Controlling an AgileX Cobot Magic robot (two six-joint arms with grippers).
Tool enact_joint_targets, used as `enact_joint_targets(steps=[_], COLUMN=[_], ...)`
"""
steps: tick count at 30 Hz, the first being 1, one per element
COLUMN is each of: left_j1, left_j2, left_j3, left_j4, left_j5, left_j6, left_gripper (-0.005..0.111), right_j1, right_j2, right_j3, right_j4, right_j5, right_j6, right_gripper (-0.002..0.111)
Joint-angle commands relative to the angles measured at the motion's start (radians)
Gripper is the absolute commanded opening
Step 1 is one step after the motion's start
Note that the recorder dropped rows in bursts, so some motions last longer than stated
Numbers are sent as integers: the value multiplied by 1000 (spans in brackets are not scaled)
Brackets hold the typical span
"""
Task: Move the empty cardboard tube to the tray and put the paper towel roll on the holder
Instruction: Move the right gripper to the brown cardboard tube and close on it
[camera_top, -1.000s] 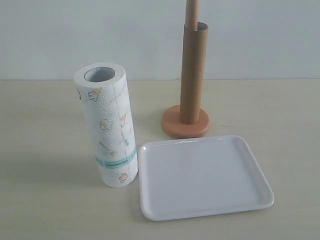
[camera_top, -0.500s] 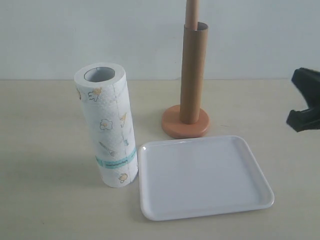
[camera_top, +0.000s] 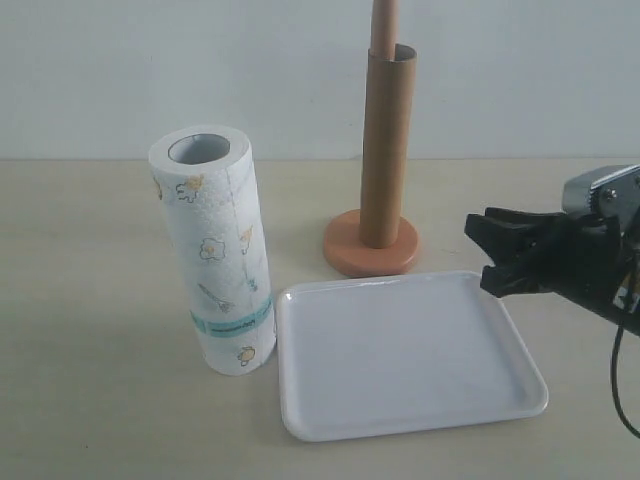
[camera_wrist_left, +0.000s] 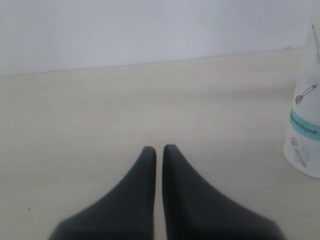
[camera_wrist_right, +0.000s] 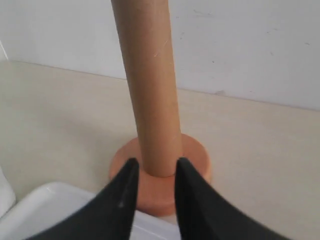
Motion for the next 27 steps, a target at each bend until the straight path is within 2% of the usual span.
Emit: enact_joint_targets(steps=[1,2,4,9,14,27], left_j1=[3,3,3,3,3,3], left_j2=[-4,-4,-4,-4,-4,-4], left_j3=[4,4,4,4,4,4], left_j4=[-5,-5,-5,-5,-5,-5], left_j5=[-3,-3,-3,-3,-3,-3], left_j6=[-5,-5,-5,-5,-5,-5], left_gripper=[4,4,4,4,4,4], right_j1=[41,56,84,164,203,205], right_j2=[11,11,11,11,12,121], right_j3=[-72,-90,-124,-226,-311,-460], right_j4=[-3,11,41,62,63,82], right_j5=[-21,12,79,223,246,289], right_j6=[38,38,64,110,110,110], right_gripper=[68,77,87,97,99,99])
